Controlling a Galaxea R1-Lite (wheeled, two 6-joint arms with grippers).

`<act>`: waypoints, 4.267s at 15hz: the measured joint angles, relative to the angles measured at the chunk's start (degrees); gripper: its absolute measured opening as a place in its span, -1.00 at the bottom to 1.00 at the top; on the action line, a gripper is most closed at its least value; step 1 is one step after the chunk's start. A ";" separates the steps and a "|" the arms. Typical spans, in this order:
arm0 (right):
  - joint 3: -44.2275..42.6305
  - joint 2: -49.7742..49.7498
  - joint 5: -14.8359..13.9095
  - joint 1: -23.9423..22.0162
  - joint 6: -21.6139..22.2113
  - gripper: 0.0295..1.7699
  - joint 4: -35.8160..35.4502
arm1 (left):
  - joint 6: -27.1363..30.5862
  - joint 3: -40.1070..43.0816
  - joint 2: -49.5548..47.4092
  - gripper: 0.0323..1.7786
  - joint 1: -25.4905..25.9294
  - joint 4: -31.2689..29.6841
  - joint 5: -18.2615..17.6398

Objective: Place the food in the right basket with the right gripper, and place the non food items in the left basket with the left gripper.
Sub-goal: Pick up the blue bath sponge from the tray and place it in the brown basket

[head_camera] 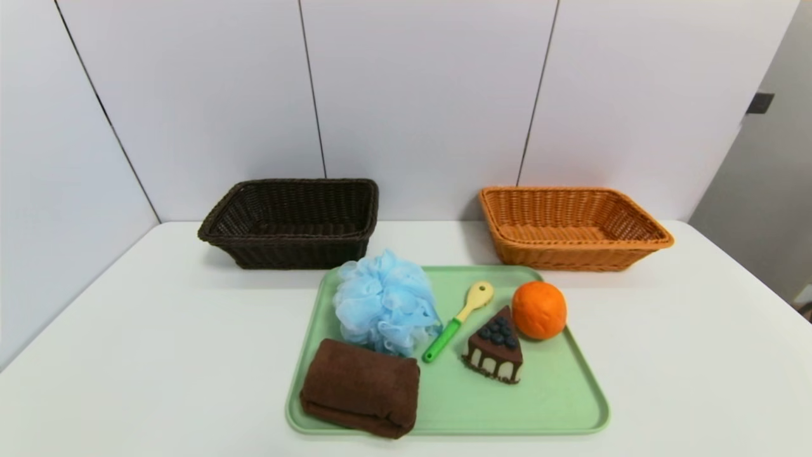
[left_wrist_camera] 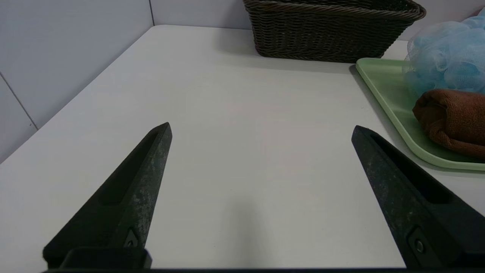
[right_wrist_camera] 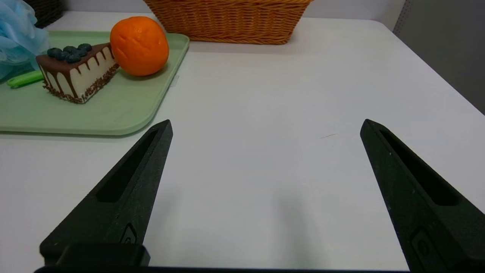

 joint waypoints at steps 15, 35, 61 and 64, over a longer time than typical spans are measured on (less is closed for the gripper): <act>-11.35 0.05 1.96 0.01 0.26 0.93 8.07 | 5.02 -9.34 0.05 0.90 -0.04 12.14 -2.41; -49.80 52.85 4.58 3.58 -1.22 0.93 24.45 | 2.32 -59.43 61.88 0.90 -5.32 32.59 -6.33; -54.76 68.01 4.19 16.58 -1.66 0.93 23.76 | -27.06 -91.78 111.82 0.90 -43.28 37.69 9.51; -54.36 67.96 4.25 16.58 -1.82 0.93 23.74 | -27.93 -92.59 114.31 0.90 -43.33 37.56 9.48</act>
